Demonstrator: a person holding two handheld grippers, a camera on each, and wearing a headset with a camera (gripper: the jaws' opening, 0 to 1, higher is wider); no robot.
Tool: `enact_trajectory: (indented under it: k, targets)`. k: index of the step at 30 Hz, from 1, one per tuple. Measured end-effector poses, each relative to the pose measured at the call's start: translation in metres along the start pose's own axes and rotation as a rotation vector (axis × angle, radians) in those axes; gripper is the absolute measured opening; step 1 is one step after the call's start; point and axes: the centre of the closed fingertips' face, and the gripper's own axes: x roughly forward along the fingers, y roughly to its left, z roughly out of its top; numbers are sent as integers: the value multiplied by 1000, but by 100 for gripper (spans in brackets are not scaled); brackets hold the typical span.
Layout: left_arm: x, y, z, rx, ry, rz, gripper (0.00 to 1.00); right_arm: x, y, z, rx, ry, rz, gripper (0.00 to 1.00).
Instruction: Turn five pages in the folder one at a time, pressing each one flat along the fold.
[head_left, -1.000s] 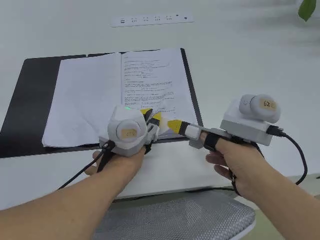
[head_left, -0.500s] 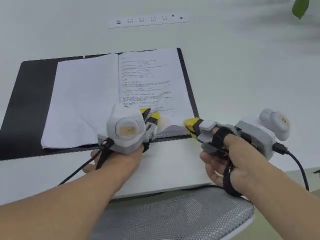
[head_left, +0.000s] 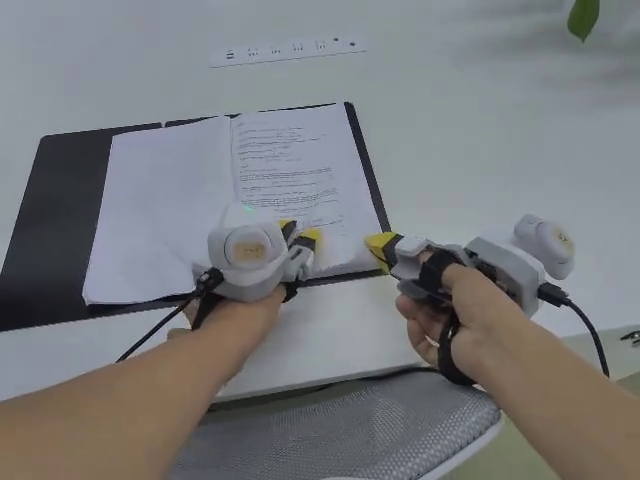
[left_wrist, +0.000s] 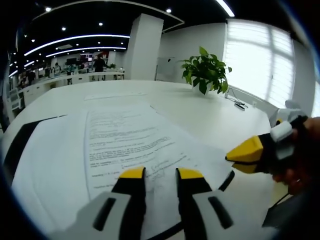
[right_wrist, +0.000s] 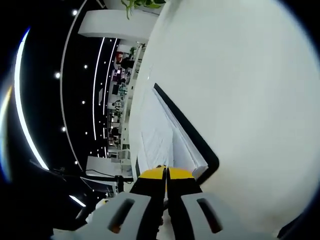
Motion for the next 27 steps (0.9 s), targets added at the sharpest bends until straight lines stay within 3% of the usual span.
enact_trajectory:
  k: [3, 5, 12, 15, 21, 25, 27]
  targets:
    - [-10, 1, -2, -47, 38, -12, 30, -3, 9, -2, -9, -8, 18, 0]
    - [-18, 6, -1, -32, 44, 1, 30, -5, 17, -4, -21, -16, 28, 0]
    - [-60, 22, 19, 9, -14, 11, 35, -12, 64, -19, -206, -44, 85, 0]
    - [-81, 35, 33, 54, -45, 29, 35, -7, 87, -33, -299, -36, 109, 0]
    - [-120, 72, 55, 44, -113, 72, 35, 6, 124, -68, -442, 1, 155, 0]
    - [-139, 96, 63, 52, -143, 98, 35, 14, 137, -85, -504, 16, 168, 0]
    - [-146, 101, 66, 55, -153, 104, 36, 18, 143, -92, -516, 18, 173, 0]
